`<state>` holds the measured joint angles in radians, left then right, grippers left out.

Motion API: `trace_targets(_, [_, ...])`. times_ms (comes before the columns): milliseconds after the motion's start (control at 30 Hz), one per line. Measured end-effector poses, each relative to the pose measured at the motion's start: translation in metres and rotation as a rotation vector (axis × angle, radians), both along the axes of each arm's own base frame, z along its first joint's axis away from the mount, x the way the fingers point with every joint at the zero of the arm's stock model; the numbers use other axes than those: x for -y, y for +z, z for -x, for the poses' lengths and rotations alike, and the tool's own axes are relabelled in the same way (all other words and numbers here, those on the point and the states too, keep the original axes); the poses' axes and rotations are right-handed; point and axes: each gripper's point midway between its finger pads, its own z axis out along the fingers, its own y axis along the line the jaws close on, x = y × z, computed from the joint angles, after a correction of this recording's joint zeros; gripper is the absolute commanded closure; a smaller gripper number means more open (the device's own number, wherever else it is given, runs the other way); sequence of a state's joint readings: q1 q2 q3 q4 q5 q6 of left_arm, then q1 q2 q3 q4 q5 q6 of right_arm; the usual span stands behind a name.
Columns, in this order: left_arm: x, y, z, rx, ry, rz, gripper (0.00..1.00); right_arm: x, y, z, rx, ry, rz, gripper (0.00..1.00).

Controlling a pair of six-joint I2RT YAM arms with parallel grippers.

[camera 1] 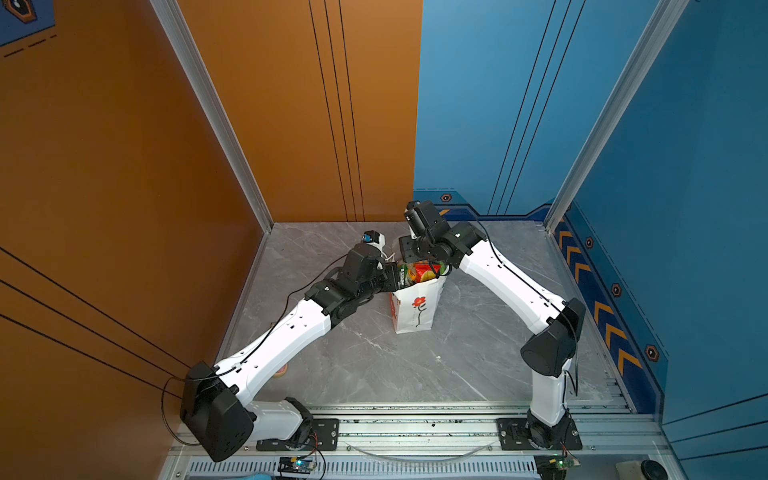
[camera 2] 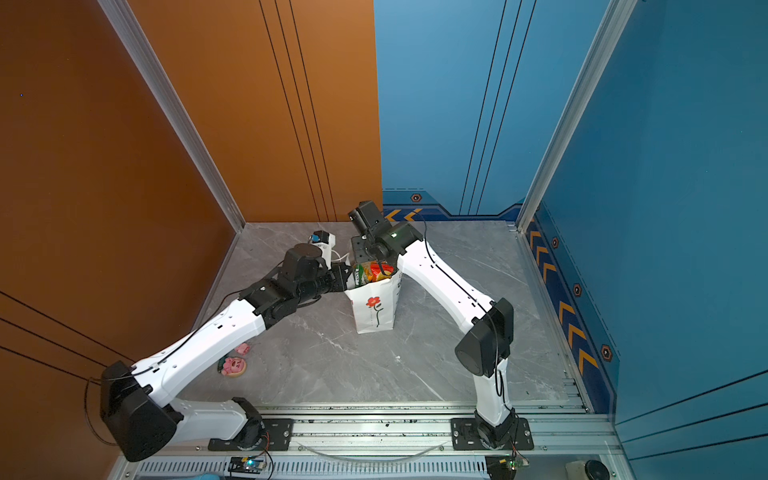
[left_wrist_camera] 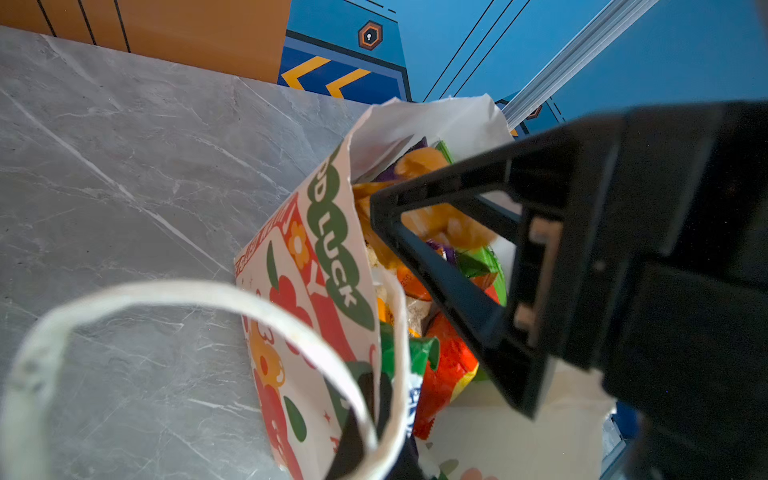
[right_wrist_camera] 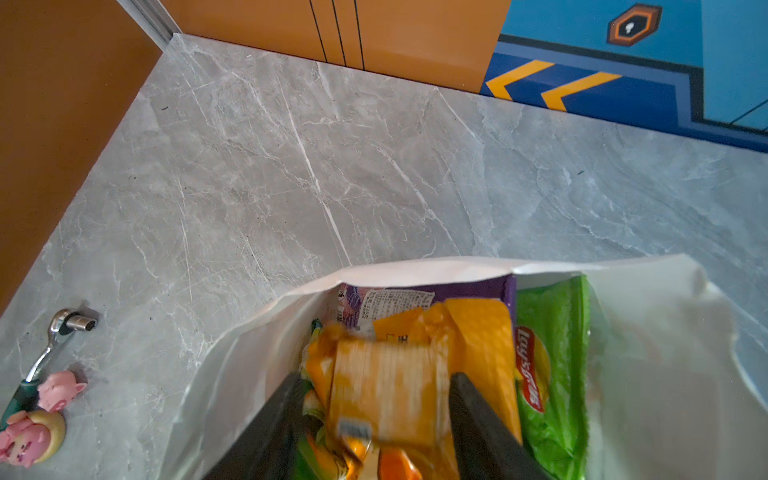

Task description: Place the snacks into the paper bag

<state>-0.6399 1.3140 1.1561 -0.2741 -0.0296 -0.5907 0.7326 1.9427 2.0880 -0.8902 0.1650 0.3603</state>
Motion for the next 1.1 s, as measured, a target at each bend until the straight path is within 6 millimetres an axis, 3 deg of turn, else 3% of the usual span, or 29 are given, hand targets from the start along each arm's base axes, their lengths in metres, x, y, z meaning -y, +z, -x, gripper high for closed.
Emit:
trace_targets(300, [0.0, 0.0, 0.0, 0.0, 0.0, 0.001, 1.0, -0.009, 0.016, 0.02, 0.036, 0.043, 0.014, 0.3])
trace_targets(400, [0.0, 0.0, 0.0, 0.0, 0.0, 0.0, 1.0, 0.001, 0.034, 0.024, 0.072, 0.027, 0.009, 0.29])
trace_targets(600, [0.0, 0.0, 0.0, 0.0, 0.0, 0.0, 1.0, 0.04, 0.064, 0.024, 0.147, -0.071, 0.039, 0.28])
trace_targets(867, [0.0, 0.0, 0.0, 0.0, 0.0, 0.001, 1.0, 0.106, 0.035, 0.001, 0.079, -0.232, 0.161, 0.2])
trace_targets(967, [0.0, 0.0, 0.0, 0.0, 0.0, 0.001, 1.0, 0.114, 0.025, 0.001, 0.061, -0.259, 0.2, 0.2])
trace_targets(1100, [-0.001, 0.0, -0.001, -0.001, 0.004, 0.001, 1.0, 0.117, 0.012, 0.001, 0.027, -0.26, 0.22, 0.3])
